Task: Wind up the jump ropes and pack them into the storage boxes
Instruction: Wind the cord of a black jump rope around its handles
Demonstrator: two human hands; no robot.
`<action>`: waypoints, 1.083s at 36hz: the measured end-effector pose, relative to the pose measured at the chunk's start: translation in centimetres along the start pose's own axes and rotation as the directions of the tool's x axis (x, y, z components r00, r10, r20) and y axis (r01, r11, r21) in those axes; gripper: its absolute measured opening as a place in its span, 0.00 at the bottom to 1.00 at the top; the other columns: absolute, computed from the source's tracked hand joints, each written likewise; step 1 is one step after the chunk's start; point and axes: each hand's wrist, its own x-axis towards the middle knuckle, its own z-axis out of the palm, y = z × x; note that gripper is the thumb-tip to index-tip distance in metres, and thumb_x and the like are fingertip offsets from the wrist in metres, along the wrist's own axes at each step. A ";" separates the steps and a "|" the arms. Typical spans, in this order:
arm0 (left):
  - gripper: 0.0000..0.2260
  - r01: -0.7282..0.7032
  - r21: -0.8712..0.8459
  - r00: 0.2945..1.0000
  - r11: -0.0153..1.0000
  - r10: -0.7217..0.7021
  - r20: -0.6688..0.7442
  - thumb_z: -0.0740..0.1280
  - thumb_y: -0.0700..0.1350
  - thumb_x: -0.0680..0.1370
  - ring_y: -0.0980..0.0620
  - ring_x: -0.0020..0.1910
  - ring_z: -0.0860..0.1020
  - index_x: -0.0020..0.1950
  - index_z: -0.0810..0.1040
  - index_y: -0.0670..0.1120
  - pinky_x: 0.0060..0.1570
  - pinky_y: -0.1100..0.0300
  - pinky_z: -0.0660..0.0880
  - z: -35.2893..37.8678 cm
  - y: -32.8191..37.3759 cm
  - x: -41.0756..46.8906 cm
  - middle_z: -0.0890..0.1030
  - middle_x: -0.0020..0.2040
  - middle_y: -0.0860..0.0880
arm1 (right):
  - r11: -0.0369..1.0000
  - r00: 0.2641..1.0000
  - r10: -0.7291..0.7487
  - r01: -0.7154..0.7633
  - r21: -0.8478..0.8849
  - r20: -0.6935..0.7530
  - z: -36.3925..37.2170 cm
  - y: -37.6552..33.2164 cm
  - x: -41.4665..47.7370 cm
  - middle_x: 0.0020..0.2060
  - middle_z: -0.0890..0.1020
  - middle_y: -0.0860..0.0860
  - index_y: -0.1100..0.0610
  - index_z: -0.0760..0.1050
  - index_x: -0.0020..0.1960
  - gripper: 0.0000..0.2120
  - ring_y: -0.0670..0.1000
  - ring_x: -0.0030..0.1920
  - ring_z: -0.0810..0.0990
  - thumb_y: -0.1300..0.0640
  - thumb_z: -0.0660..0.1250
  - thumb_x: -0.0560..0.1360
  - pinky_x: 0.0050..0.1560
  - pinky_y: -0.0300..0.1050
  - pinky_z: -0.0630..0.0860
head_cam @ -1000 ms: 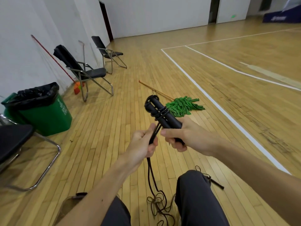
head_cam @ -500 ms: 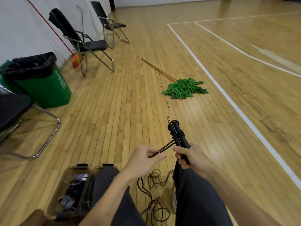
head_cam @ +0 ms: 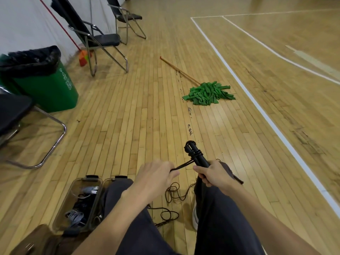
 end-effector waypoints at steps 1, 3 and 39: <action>0.17 -0.017 0.045 1.000 0.999 0.016 0.004 0.58 0.59 0.84 0.52 0.43 0.78 0.59 0.79 0.50 0.46 0.55 0.77 -0.3 0.2 0.0 0.78 0.44 0.52 | 1.000 1.000 0.002 -0.002 -0.012 0.003 0.1 0.1 0.0 0.30 0.74 0.49 0.59 0.73 0.51 0.08 0.47 0.27 0.69 0.56 0.70 0.79 0.27 0.39 0.67; 0.17 -0.066 0.124 0.998 0.990 0.067 0.003 0.57 0.58 0.84 0.52 0.43 0.76 0.58 0.79 0.49 0.44 0.57 0.74 -1.0 0.6 0.0 0.77 0.44 0.51 | 0.999 1.000 0.001 -0.001 -0.045 0.010 0.4 0.2 0.1 0.30 0.75 0.50 0.58 0.73 0.51 0.08 0.47 0.27 0.69 0.56 0.70 0.79 0.27 0.39 0.67; 0.13 -0.103 -0.398 0.939 0.912 0.221 0.264 0.82 0.55 0.64 0.61 0.40 0.81 0.41 0.86 0.50 0.43 0.62 0.78 -3.8 -0.9 4.6 0.84 0.36 0.57 | 0.781 0.662 0.374 0.152 -0.605 0.649 2.4 -5.6 -7.0 0.29 0.73 0.50 0.58 0.75 0.42 0.10 0.48 0.26 0.68 0.54 0.69 0.80 0.26 0.40 0.65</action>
